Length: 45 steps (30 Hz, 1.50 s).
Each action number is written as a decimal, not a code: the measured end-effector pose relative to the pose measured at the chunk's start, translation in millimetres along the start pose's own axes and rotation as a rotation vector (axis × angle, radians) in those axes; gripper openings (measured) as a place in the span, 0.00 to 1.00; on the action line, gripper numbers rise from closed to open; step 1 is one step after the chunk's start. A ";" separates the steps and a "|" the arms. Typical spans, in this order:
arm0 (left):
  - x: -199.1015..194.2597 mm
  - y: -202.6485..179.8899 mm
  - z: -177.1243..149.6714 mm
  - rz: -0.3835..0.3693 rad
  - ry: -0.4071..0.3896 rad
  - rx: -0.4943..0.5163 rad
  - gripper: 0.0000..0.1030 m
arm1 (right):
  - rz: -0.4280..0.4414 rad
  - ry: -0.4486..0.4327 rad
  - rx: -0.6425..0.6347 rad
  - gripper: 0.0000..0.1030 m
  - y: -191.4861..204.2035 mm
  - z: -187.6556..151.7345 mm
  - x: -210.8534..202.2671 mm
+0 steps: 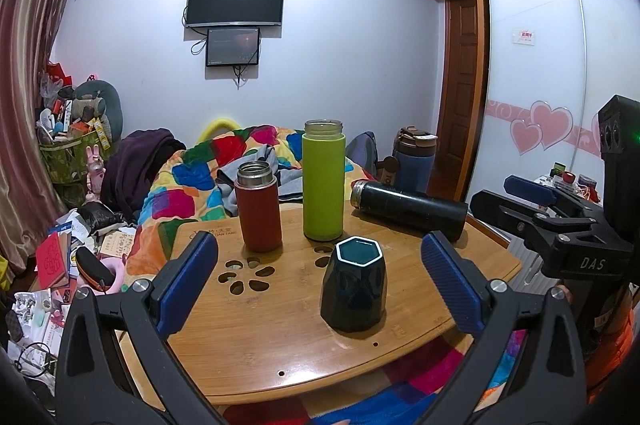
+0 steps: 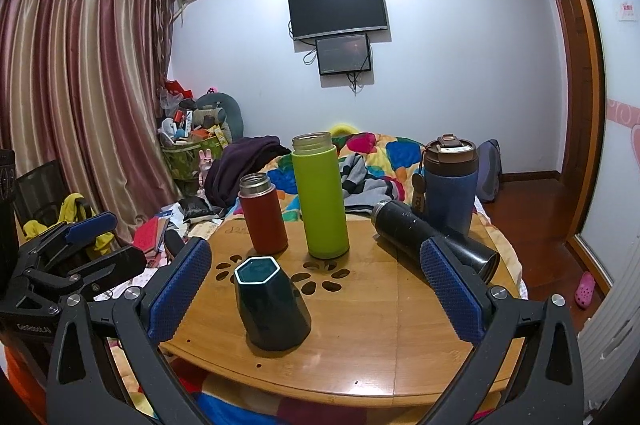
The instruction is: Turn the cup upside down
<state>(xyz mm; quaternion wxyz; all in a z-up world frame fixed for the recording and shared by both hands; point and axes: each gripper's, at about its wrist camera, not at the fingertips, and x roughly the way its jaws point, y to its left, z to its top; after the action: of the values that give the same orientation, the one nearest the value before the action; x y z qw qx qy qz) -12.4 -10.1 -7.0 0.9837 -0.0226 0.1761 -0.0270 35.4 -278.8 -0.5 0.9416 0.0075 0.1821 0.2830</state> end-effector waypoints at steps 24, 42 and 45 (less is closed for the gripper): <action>0.0 -1.0 2.5 0.004 -0.016 0.007 1.00 | 0.002 0.002 -0.004 1.00 1.8 -0.8 0.6; 1.9 0.9 4.2 -0.025 0.001 -0.006 1.00 | 0.003 0.000 0.004 1.00 0.5 -0.4 -0.8; 1.9 0.9 4.2 -0.023 0.001 -0.007 1.00 | 0.004 0.003 0.006 1.00 0.5 -0.8 -0.5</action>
<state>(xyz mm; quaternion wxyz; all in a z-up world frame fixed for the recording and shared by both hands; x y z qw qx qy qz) -9.2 -9.2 -3.8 0.9832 -0.0281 0.1764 -0.0379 34.4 -278.8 -1.0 0.9408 0.0102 0.1841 0.2845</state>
